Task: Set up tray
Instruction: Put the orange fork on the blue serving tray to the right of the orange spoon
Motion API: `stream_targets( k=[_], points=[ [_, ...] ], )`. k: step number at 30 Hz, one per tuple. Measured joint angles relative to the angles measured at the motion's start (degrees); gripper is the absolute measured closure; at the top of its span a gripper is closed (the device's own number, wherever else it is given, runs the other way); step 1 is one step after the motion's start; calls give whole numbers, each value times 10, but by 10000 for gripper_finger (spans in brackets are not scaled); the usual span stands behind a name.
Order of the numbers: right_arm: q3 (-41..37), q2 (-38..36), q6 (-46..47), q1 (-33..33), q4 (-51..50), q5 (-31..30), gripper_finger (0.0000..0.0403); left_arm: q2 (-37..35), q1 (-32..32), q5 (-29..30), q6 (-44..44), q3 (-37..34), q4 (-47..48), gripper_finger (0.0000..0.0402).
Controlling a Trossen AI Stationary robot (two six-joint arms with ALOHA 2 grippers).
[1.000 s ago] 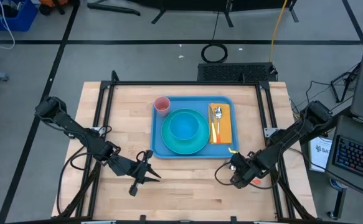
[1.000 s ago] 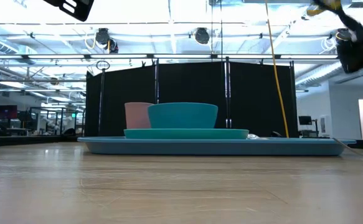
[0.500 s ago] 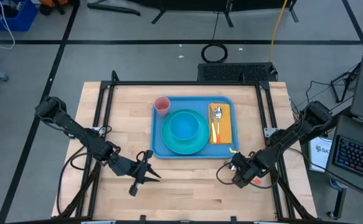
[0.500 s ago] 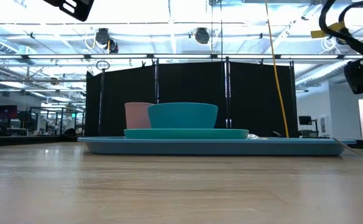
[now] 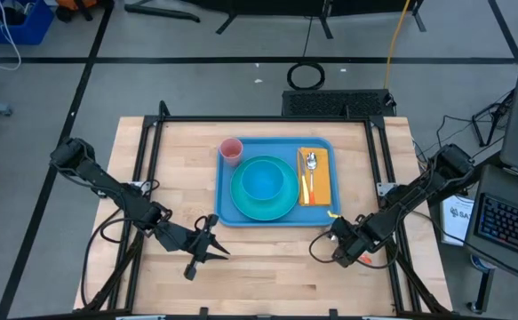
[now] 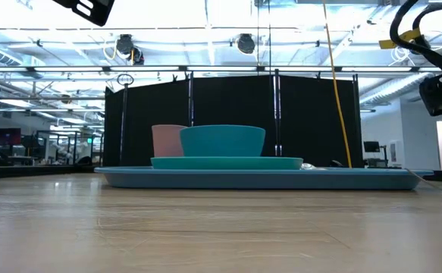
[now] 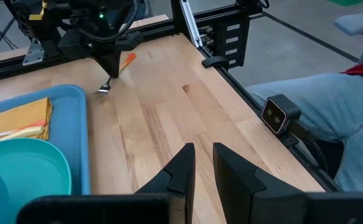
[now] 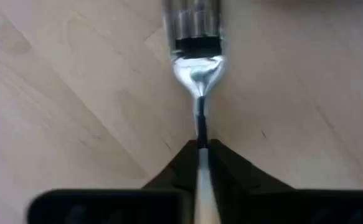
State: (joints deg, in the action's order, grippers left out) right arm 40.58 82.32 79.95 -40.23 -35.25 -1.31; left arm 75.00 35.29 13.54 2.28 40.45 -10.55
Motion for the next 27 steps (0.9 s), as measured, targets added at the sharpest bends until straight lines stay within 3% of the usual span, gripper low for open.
stream_targets(
  k=[10,20,27],
  points=[
    [0,-5,22,7,15,-4,397,0,0,0,0,0,0,339],
    [0,-55,37,26,32,-90,401,0,0,0,-1,0,0,339],
    [0,-78,35,77,35,-130,402,0,0,0,-1,0,0,339]
  ],
)
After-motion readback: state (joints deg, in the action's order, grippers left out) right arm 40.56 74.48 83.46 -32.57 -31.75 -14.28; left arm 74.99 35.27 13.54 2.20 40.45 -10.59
